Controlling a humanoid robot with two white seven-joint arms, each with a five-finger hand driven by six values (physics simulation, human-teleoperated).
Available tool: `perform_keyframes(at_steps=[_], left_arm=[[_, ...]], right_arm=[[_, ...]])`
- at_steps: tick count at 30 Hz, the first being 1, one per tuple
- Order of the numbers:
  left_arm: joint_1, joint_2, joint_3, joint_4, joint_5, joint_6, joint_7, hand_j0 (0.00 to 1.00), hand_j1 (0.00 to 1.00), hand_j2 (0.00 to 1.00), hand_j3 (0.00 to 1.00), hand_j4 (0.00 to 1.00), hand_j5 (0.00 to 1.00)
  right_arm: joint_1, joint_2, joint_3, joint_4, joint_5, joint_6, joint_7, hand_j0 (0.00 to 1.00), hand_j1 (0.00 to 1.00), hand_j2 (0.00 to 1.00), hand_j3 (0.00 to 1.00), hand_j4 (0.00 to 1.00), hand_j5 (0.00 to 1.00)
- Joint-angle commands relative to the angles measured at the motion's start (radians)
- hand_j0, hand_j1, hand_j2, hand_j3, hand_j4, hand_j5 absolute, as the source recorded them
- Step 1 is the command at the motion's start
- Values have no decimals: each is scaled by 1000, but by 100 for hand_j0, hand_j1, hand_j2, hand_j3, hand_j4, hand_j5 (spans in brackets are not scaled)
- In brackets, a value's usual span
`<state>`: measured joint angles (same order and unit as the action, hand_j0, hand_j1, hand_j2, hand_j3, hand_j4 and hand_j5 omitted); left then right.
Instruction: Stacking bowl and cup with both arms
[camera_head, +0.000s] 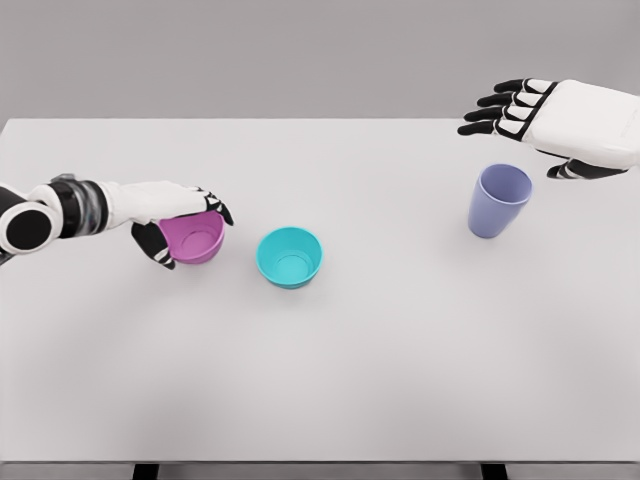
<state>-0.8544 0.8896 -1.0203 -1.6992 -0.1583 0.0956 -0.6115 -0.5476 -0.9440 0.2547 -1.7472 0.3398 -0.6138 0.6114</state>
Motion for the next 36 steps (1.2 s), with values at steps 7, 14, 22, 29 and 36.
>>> perform_keyframes(at_steps=[7, 14, 22, 29, 36], left_arm=[[-12, 12, 6, -43, 0, -7, 1, 72, 72, 72, 72, 72, 72], [-17, 11, 8, -65, 0, -10, 1, 71, 71, 71, 71, 71, 71], [-38, -3, 5, -65, -1, -109, 1, 71, 71, 71, 71, 71, 71], [-51, -35, 5, -65, -9, -206, 1, 71, 71, 71, 71, 71, 71], [-61, -77, 3, -65, -14, -243, 1, 71, 71, 71, 71, 71, 71]], right_arm=[[0, -1, 9, 0, -4, 3, -1, 100, 100, 100, 100, 100, 100], [-2, 2, 17, 0, -4, 3, -1, 100, 100, 100, 100, 100, 100], [-2, 2, 17, 0, -4, 3, -1, 100, 100, 100, 100, 100, 100], [-2, 2, 17, 0, -4, 3, -1, 100, 100, 100, 100, 100, 100], [-2, 2, 17, 0, -4, 3, -1, 100, 100, 100, 100, 100, 100]])
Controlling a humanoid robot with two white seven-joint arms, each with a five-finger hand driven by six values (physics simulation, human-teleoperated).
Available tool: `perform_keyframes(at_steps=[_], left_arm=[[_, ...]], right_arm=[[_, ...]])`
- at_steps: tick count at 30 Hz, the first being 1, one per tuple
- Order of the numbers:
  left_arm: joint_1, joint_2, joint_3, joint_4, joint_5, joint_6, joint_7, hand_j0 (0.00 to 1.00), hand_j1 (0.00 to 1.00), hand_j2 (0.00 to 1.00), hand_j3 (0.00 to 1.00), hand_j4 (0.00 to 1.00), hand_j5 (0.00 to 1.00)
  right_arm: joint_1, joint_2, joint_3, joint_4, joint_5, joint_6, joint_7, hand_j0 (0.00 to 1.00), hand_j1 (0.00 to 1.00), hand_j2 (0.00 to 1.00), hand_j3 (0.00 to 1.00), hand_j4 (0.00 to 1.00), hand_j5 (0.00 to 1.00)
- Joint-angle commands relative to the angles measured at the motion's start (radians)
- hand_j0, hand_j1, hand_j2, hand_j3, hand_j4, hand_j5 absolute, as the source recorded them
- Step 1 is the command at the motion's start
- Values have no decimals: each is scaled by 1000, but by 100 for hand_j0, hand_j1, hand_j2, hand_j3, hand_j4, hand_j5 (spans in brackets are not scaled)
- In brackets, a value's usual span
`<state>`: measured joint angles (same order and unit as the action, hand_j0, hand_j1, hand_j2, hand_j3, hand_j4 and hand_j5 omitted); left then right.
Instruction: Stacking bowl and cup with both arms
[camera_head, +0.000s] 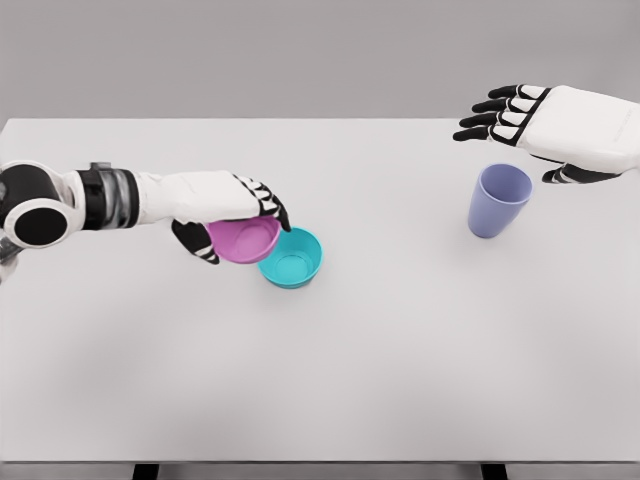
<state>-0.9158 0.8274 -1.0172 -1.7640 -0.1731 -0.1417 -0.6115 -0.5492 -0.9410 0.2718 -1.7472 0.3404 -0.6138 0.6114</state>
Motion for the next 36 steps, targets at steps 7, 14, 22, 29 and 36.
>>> perform_keyframes(at_steps=[7, 14, 22, 29, 36], left_arm=[[2, -65, -4, 0, -37, -6, 1, 71, 71, 71, 71, 71, 71], [5, -110, -11, 3, -78, 2, 1, 72, 72, 72, 72, 72, 72], [15, -131, -15, 12, -106, 4, 1, 73, 73, 73, 73, 73, 73], [20, -133, -26, 23, -118, 4, 1, 74, 74, 74, 74, 74, 74], [20, -140, -27, 32, -120, 4, 1, 74, 74, 74, 74, 74, 74]], right_arm=[[0, -1, 0, 0, -4, 3, -1, 100, 100, 100, 100, 100, 100], [0, -2, 0, 0, -4, 3, -1, 100, 100, 100, 100, 100, 100], [0, -2, 0, 0, -4, 3, -1, 100, 100, 100, 100, 100, 100], [0, -2, 0, 0, -4, 3, -1, 100, 100, 100, 100, 100, 100], [0, -2, 0, 0, -4, 3, -1, 100, 100, 100, 100, 100, 100]])
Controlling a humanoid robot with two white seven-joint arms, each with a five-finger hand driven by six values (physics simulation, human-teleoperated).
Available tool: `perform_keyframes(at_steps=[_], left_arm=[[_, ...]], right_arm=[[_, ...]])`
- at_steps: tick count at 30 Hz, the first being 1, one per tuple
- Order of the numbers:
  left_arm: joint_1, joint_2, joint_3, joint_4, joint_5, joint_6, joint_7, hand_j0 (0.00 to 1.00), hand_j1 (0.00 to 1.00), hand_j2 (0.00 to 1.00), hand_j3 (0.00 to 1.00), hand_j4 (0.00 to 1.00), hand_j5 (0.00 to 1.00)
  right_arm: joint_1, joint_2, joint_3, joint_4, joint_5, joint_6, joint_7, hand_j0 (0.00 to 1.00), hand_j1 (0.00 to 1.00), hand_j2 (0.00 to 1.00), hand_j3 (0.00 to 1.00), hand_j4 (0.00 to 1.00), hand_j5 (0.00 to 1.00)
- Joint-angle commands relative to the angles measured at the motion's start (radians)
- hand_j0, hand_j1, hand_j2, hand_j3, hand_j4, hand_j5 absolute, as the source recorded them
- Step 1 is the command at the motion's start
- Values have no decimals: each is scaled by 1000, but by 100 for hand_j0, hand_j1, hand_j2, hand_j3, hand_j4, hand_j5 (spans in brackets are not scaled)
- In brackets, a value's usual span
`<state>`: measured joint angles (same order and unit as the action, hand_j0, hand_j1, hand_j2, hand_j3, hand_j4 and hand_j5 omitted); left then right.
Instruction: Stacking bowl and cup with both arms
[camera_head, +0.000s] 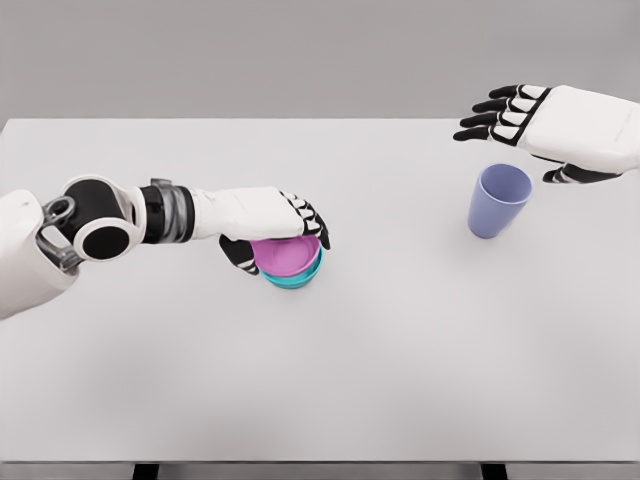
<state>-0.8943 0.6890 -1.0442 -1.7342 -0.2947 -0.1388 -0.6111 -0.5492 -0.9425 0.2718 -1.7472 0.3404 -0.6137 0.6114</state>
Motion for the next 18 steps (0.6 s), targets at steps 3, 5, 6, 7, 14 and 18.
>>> perform_keyframes(at_steps=[3, 5, 6, 7, 14, 18], left_arm=[[0, -2, 0, 13, 2, -4, 0, 74, 74, 74, 74, 74, 74], [0, -11, 0, 21, 2, -5, 0, 74, 74, 74, 74, 74, 74], [0, -11, 0, 22, 2, -5, 0, 74, 74, 74, 74, 74, 74], [0, -11, 0, 22, 2, -5, 0, 74, 74, 74, 74, 74, 74], [0, -14, -2, 24, -11, -7, 0, 75, 75, 75, 75, 75, 75], [0, -14, -2, 24, -11, -7, 0, 88, 88, 88, 88, 88, 88]], right_arm=[[0, -1, 0, 0, -4, 3, -1, 100, 100, 100, 100, 100, 100], [0, -1, 0, 0, -4, 3, -1, 100, 100, 100, 100, 100, 100], [0, -1, 0, 0, -4, 3, -1, 100, 100, 100, 100, 100, 100], [0, -1, 0, 0, -4, 3, -1, 100, 100, 100, 100, 100, 100], [0, -2, 0, 0, -4, 3, -1, 100, 100, 100, 100, 100, 100], [0, -2, 0, 0, -4, 3, -1, 100, 100, 100, 100, 100, 100]])
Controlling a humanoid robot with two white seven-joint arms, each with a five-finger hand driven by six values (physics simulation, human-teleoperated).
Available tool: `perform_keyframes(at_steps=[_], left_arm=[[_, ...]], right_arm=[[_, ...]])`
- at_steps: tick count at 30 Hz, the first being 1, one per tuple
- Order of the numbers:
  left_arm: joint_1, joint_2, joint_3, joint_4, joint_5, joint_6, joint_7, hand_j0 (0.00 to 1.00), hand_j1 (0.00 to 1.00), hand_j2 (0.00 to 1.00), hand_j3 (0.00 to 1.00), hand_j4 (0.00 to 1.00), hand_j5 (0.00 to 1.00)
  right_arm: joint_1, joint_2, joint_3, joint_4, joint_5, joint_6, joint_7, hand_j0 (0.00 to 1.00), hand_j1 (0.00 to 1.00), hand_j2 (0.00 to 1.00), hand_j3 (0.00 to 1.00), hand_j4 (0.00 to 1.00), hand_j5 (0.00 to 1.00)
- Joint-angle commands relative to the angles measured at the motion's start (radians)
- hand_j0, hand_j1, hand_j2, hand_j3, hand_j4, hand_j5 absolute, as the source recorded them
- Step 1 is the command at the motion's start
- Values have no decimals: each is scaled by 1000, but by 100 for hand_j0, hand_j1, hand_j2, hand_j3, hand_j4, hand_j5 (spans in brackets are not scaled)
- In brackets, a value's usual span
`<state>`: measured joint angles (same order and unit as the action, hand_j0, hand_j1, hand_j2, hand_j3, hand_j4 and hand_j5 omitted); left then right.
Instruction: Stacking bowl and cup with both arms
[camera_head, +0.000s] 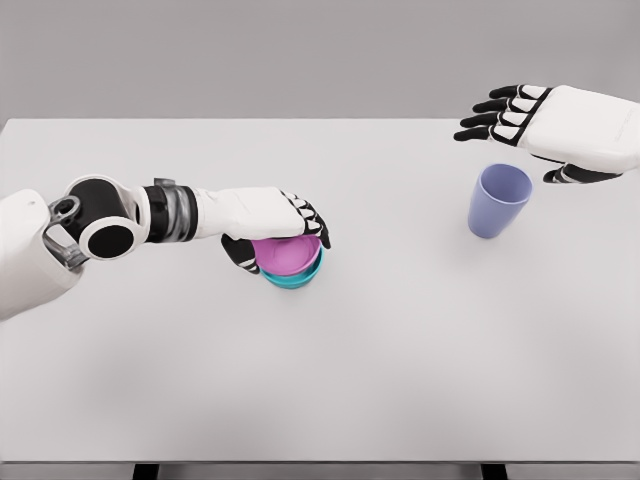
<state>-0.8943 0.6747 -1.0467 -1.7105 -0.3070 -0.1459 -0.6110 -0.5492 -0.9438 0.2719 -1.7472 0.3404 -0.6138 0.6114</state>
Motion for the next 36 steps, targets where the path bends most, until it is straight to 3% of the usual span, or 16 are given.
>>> perform_keyframes(at_steps=[1, 2, 11, 15, 16, 19, 22, 24, 26, 30, 36], left_arm=[[0, 0, 1, 0, 2, 0, 0, 93, 93, 93, 93, 93, 93], [0, 0, 1, 0, 2, 0, 0, 99, 99, 99, 99, 99, 99], [0, 6, 4, -3, 8, -1, 0, 100, 100, 100, 100, 100, 100], [-12, 69, 31, -32, 42, -23, 0, 100, 100, 100, 100, 100, 100], [-11, 92, 73, -37, 55, -101, 0, 100, 100, 100, 100, 100, 100], [0, 186, 212, -37, 187, -446, 0, 100, 100, 100, 100, 100, 100], [2, 382, 258, -32, 570, -465, 0, 100, 100, 100, 100, 100, 100], [26, 453, 258, -24, 784, -465, 0, 100, 100, 100, 100, 100, 100], [69, 506, 258, -8, 896, -465, 0, 100, 100, 100, 100, 100, 100], [172, 517, 258, 46, 913, -465, 0, 100, 100, 100, 100, 100, 100], [227, 509, 260, 98, 921, -465, 0, 100, 100, 100, 100, 100, 100]], right_arm=[[0, -1, 0, 0, -4, 3, -1, 100, 100, 100, 100, 100, 100], [0, -1, 0, 0, -4, 3, -1, 100, 100, 100, 100, 100, 100], [0, -1, 0, 0, -4, 3, -1, 100, 100, 100, 100, 100, 100], [0, -3, 0, 0, -4, 3, -1, 100, 100, 100, 100, 100, 100], [2, -3, 0, 0, -4, 3, -1, 100, 100, 100, 100, 100, 100], [0, -3, 0, 0, -4, 3, -1, 100, 100, 100, 100, 100, 100], [2, -4, 0, 0, -4, 3, -1, 100, 100, 100, 100, 100, 100], [3, -6, 0, 0, -4, 3, -1, 100, 100, 100, 100, 100, 100], [2, -12, 0, 0, -4, 3, -1, 100, 100, 100, 100, 100, 100], [20, -67, -7, 2, -4, 3, -1, 100, 100, 100, 100, 100, 100], [25, -90, -39, 0, -6, 3, -1, 100, 100, 100, 100, 100, 100]])
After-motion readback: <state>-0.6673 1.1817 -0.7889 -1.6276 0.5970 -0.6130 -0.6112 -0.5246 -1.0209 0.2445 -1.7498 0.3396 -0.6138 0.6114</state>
